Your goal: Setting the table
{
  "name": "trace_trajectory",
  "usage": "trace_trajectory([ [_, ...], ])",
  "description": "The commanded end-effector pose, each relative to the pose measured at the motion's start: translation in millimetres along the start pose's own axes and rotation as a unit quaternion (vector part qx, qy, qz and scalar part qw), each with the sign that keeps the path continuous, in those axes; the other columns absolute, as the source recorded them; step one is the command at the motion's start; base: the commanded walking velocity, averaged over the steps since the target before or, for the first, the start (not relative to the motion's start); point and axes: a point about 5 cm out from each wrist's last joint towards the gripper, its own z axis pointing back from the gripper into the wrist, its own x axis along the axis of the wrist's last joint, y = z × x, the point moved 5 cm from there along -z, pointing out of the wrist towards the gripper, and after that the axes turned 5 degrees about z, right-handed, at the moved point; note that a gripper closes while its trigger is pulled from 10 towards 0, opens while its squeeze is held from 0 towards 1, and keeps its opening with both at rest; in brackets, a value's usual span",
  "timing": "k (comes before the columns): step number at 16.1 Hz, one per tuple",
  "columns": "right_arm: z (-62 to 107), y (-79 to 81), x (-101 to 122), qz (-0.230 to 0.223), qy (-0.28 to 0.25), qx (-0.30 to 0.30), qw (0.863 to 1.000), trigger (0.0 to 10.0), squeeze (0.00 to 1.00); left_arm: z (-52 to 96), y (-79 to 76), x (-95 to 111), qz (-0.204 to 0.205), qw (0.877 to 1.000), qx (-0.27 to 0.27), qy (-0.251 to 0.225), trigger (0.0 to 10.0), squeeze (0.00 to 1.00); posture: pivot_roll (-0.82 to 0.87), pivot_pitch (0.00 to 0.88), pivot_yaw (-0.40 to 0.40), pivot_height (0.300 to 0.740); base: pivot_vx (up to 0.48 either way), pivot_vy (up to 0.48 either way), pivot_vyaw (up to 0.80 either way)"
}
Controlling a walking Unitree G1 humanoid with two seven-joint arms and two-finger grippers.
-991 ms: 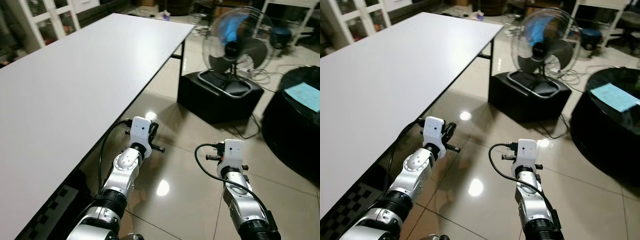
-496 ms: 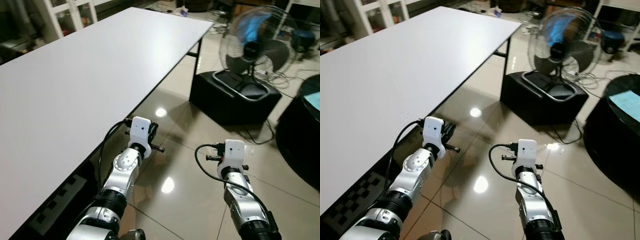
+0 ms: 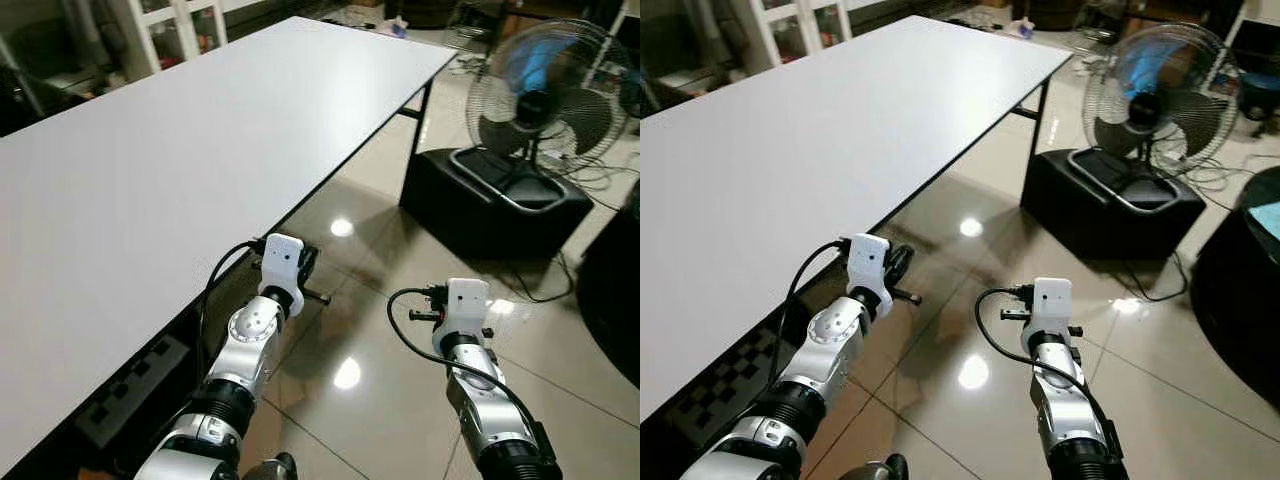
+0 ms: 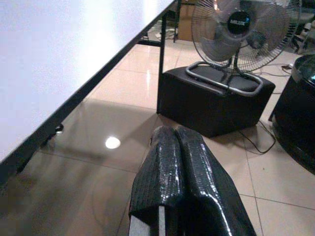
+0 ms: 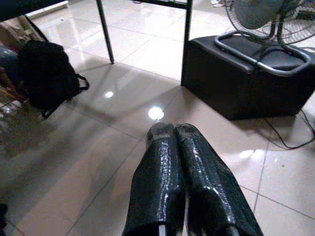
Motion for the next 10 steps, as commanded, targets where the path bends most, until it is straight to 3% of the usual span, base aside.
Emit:
trace_trajectory([
  [1, -1.9, 1.5, 5, -0.008, -0.009, 0.002, 1.0, 10.0, 0.0, 0.4, 1.8, -1, -0.005, 1.0, 0.001, 0.002, 10.0, 0.0, -0.08, 0.0, 0.045, 0.74, 0.0, 0.0, 0.48],
  [7, -1.2, 0.1, 5, -0.009, -0.009, 0.004, 1.0, 10.0, 0.0, 0.2, 1.7, 0, -0.004, 1.0, 0.001, 0.001, 10.0, 0.0, -0.09, 0.0, 0.047, 0.74, 0.0, 0.0, 0.48],
  [10, 0.7, -1.6, 2, -0.008, -0.008, 0.003, 1.0, 10.0, 0.0, 9.6, 22.6, -6, -0.009, 1.0, 0.023, 0.008, 10.0, 0.0, -0.09, 0.0, 0.049, 0.74, 0.0, 0.0, 0.48],
])
